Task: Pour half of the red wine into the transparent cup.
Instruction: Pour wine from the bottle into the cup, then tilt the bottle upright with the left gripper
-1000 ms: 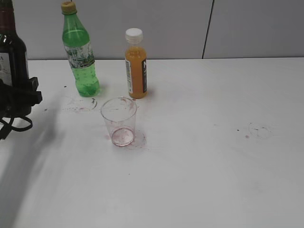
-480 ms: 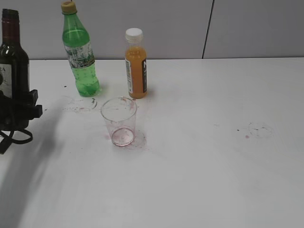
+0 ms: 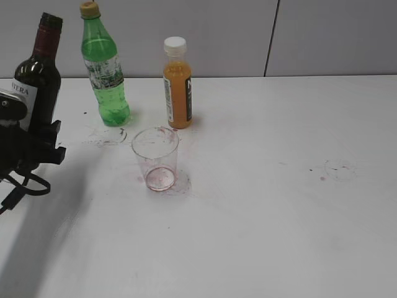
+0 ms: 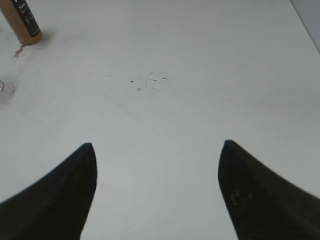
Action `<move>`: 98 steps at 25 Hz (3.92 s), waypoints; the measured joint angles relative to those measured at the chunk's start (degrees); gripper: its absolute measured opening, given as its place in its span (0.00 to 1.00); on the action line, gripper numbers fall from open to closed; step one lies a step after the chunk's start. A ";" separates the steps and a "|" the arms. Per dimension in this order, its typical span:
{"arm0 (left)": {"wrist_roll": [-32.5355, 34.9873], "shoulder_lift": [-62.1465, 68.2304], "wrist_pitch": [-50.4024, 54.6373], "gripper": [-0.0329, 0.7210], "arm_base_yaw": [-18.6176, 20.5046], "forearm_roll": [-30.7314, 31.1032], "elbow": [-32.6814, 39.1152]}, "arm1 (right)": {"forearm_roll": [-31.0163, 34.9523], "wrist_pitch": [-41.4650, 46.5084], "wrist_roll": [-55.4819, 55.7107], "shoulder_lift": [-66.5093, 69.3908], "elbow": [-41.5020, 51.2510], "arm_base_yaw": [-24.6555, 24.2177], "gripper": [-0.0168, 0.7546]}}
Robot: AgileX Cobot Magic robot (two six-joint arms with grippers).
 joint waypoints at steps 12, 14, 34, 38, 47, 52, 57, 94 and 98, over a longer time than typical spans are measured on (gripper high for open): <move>7.54 -0.22 0.10 0.77 -0.40 -0.48 1.16 | 0.00 0.00 -0.31 0.00 0.00 0.00 0.76; 8.43 -0.36 0.10 0.77 -0.74 -0.72 1.16 | 0.00 0.00 -0.31 0.00 0.00 0.00 0.76; 17.42 -2.24 0.18 0.77 -1.10 1.28 3.54 | 0.00 0.00 -0.31 0.00 0.00 0.00 0.76; 18.74 -4.13 -0.12 0.77 -1.10 1.84 5.91 | 0.02 0.00 -0.31 0.00 0.00 0.00 0.76; 24.60 -5.20 0.28 0.77 -1.10 4.28 8.70 | 0.02 0.00 -0.31 0.00 0.00 0.00 0.76; 26.86 -7.01 -0.09 0.77 -1.10 6.22 9.37 | 0.02 0.00 -0.31 0.00 0.00 0.00 0.76; 30.10 -7.65 0.01 0.77 -1.10 6.07 10.91 | 0.07 0.00 -0.31 0.00 0.00 0.00 0.76; 49.21 -7.51 -0.07 0.77 -1.10 4.03 7.28 | 0.08 0.00 -0.31 0.00 0.00 0.00 0.76; 50.42 -6.83 0.00 0.77 -1.10 4.69 6.41 | 0.08 0.00 -0.31 0.00 0.00 0.00 0.76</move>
